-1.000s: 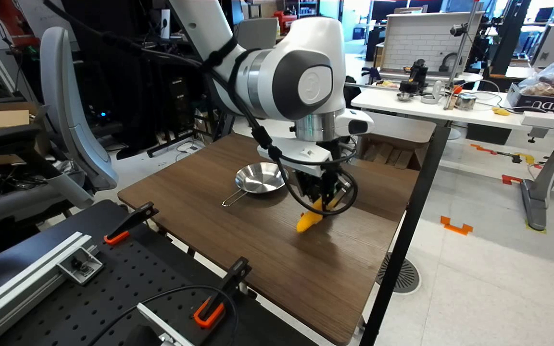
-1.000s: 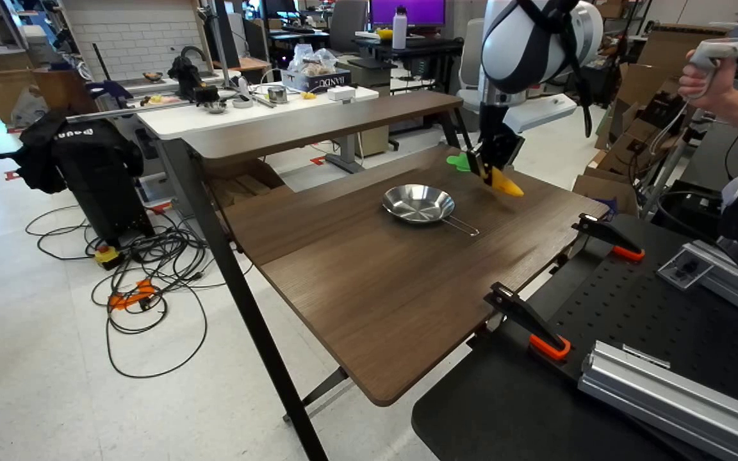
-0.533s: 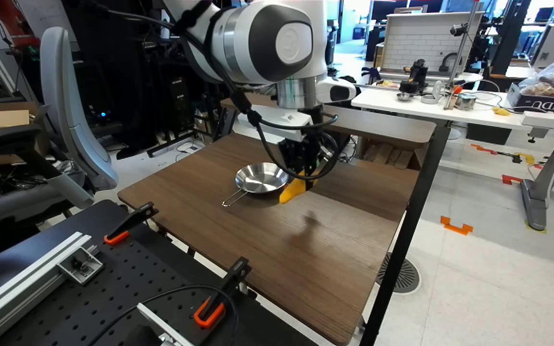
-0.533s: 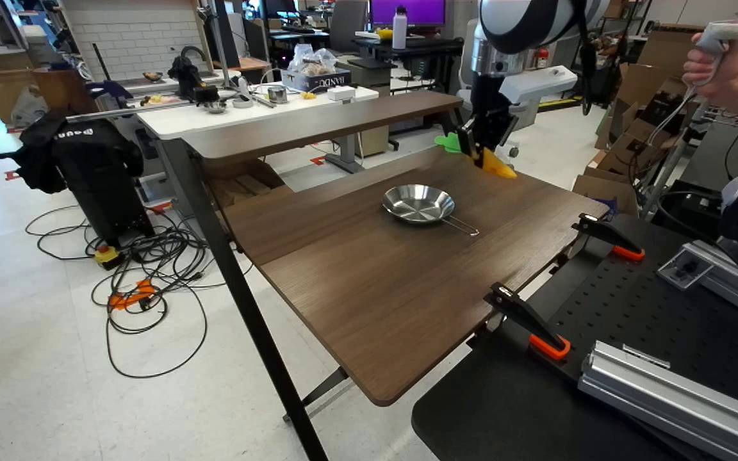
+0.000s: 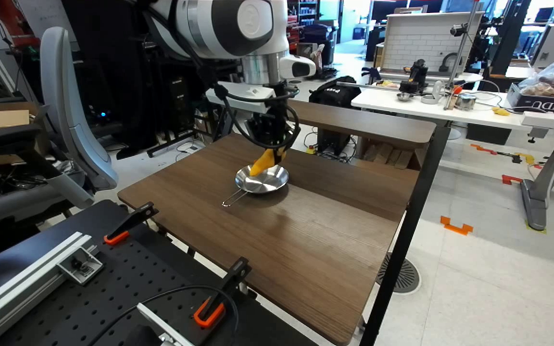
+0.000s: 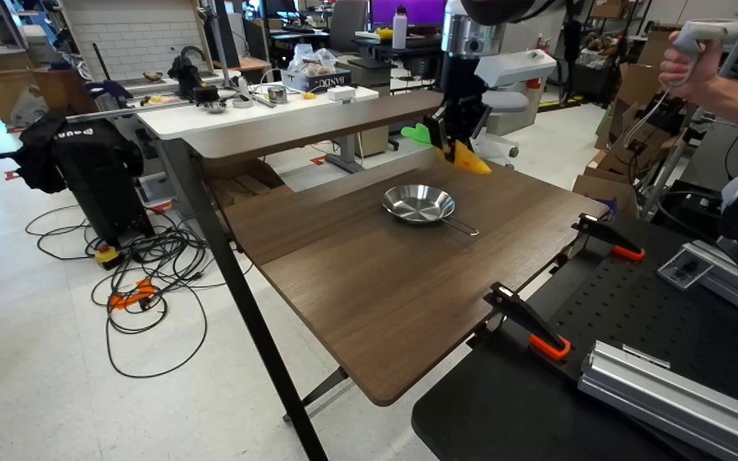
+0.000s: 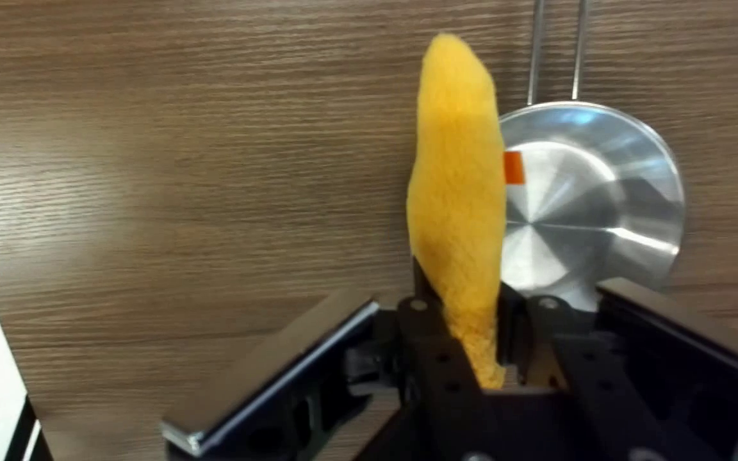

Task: Put the carrot plushy on the pan

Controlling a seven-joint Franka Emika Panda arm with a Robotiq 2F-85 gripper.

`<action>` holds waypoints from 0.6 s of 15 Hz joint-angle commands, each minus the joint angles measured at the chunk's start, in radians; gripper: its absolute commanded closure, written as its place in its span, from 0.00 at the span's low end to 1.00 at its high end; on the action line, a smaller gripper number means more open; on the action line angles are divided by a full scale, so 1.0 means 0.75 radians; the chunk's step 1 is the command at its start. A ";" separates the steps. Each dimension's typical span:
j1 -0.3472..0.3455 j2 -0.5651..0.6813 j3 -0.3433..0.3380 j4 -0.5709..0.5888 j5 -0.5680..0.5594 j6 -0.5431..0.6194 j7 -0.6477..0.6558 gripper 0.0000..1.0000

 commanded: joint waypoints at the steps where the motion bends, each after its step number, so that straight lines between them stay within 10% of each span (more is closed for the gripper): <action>1: 0.043 -0.018 0.022 0.000 0.033 -0.023 0.022 0.97; 7: 0.099 0.026 0.013 0.012 0.013 0.001 0.079 0.97; 8: 0.103 0.032 0.009 0.013 0.010 0.000 0.088 0.62; 9: 0.105 0.036 0.006 0.013 0.008 0.002 0.093 0.61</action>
